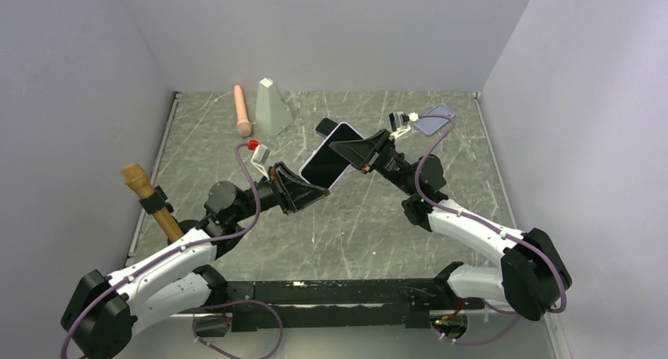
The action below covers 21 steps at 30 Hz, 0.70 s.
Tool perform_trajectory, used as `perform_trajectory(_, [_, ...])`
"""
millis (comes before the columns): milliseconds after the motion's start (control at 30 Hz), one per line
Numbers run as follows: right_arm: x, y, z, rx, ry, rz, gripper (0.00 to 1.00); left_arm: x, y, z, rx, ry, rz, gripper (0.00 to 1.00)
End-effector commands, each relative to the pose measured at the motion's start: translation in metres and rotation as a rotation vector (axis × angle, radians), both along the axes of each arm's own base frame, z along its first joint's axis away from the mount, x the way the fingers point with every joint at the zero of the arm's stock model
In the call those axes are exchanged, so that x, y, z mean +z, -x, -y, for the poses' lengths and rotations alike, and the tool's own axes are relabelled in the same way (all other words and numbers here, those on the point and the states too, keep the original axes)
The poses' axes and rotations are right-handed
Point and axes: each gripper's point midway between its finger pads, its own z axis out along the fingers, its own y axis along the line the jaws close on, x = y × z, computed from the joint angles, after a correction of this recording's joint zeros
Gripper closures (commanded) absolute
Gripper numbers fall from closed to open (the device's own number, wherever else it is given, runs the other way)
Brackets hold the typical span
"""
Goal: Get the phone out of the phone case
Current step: Remove the phone case from the phone.
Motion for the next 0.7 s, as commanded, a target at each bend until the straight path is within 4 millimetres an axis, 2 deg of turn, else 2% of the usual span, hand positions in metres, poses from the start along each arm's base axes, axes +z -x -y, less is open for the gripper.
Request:
perform_trajectory(0, [0.038,0.010,0.002,0.043,-0.104,-0.013,1.00,-0.002,-0.006,-0.001,0.060,-0.049,0.145,0.92])
perform_trajectory(100, [0.042,0.014,0.001,0.088,-0.127,-0.080,1.00,-0.013,-0.015,-0.004,0.115,-0.127,0.256,0.94])
perform_trajectory(167, [0.044,0.017,0.000,0.143,-0.150,-0.132,1.00,-0.020,-0.019,-0.005,0.141,-0.185,0.340,1.00])
perform_trajectory(367, [0.058,0.035,-0.001,0.362,-0.297,-0.233,1.00,-0.036,-0.039,-0.016,0.276,-0.263,0.499,1.00])
perform_trajectory(533, [0.067,0.046,0.005,0.417,-0.351,-0.235,1.00,-0.037,-0.054,-0.011,0.280,-0.274,0.506,1.00])
perform_trajectory(667, [0.075,0.055,0.014,0.436,-0.382,-0.219,1.00,-0.040,-0.068,-0.021,0.296,-0.226,0.434,1.00])
